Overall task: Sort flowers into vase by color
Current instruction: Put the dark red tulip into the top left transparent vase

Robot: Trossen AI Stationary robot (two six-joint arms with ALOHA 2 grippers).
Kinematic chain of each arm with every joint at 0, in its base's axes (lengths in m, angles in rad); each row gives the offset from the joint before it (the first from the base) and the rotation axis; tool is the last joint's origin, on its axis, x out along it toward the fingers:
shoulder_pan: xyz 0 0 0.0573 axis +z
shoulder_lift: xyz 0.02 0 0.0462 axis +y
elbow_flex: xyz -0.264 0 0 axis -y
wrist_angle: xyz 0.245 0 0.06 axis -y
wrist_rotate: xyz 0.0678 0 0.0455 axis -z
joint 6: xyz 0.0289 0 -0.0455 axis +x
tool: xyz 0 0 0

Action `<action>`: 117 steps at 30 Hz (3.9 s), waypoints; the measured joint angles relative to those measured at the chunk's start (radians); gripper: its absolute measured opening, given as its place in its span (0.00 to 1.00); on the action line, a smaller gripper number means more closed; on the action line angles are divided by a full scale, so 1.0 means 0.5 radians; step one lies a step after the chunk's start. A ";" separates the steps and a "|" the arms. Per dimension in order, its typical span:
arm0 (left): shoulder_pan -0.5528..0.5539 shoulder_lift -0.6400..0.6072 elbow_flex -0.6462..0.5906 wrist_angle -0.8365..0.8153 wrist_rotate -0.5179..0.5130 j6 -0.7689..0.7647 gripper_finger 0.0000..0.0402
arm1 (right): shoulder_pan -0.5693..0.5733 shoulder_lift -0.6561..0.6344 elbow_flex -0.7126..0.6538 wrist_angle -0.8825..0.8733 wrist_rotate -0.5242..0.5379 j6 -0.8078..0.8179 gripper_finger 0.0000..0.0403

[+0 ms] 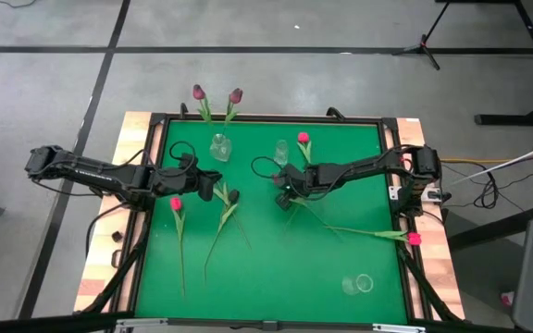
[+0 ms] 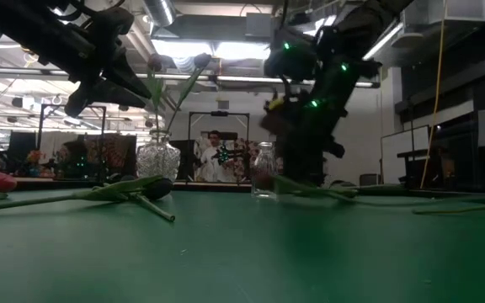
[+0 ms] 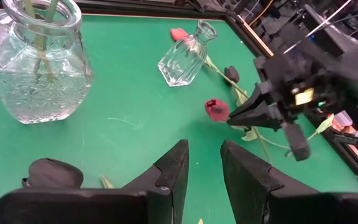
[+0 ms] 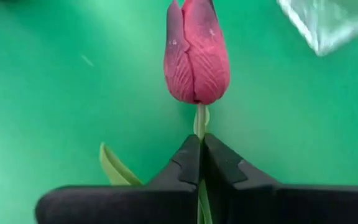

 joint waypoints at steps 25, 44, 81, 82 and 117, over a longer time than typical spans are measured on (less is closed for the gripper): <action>0.000 0.000 -0.001 0.962 0.070 0.444 0.23 | -0.001 -0.098 1.202 0.385 0.186 -0.818 0.01; 0.125 0.000 -0.001 1.294 0.205 0.835 0.23 | -0.106 0.014 1.227 1.116 -0.194 -0.635 0.02; 0.294 0.186 -0.001 1.616 0.737 1.053 0.15 | -0.105 0.098 1.226 1.382 -0.357 -0.498 0.03; 0.294 0.186 -0.001 1.642 0.736 1.052 0.14 | -0.105 0.098 1.226 1.380 -0.357 -0.498 0.03; 0.296 0.126 -0.001 1.623 0.266 1.221 0.00 | -0.137 0.093 1.226 1.207 -0.475 -0.590 0.23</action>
